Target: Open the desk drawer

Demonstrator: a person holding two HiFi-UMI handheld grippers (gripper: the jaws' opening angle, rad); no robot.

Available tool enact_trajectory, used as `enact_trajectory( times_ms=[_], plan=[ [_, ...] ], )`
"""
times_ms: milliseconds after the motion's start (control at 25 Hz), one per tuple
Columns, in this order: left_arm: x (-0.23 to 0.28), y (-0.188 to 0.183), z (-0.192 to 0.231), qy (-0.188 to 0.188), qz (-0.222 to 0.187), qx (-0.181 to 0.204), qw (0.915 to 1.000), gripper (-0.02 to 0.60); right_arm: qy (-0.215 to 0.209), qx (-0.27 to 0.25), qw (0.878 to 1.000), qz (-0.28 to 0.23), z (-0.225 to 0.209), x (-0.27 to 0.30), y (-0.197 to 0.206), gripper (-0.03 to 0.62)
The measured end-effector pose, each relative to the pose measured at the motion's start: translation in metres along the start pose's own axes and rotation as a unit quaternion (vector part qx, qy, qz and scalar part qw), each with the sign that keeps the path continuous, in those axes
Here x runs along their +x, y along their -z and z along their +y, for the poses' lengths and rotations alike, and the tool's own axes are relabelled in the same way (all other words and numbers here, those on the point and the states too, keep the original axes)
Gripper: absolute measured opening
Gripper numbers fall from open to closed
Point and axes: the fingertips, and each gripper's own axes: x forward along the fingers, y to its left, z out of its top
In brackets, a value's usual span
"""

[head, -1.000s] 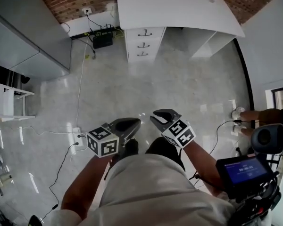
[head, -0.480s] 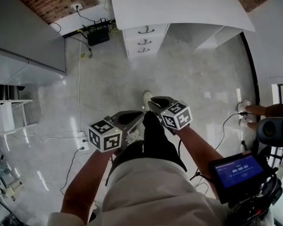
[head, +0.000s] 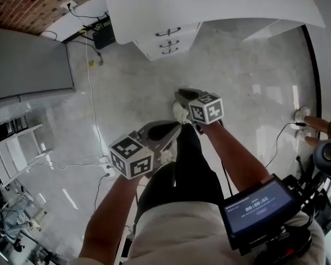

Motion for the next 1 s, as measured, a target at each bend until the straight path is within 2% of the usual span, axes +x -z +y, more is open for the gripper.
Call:
enact_trajectory(
  times_ms=[200, 400, 600, 840, 1000],
  plan=[
    [0.050, -0.017, 0.050, 0.015, 0.002, -0.011, 0.9998, 0.006, -0.034, 0.090, 0.995, -0.029, -0.069, 0.068, -0.014, 0.069],
    [0.096, -0.018, 0.094, 0.028, 0.003, 0.002, 0.9996, 0.006, -0.060, 0.202, 0.973, -0.092, -0.141, 0.124, -0.026, 0.069],
    [0.119, -0.008, 0.134, 0.022, 0.004, -0.004, 0.9997, 0.006, -0.075, 0.287, 0.944, -0.145, -0.199, 0.169, -0.037, 0.069],
    [0.128, -0.003, 0.162, 0.016, -0.004, -0.015, 0.9997, 0.006, -0.088, 0.390, 0.889, -0.222, -0.258, 0.206, -0.048, 0.069],
    [0.131, -0.002, 0.178, 0.016, -0.011, -0.020, 0.9996, 0.006, -0.098, 0.397, 0.881, -0.240, -0.277, 0.227, -0.057, 0.069]
  ],
)
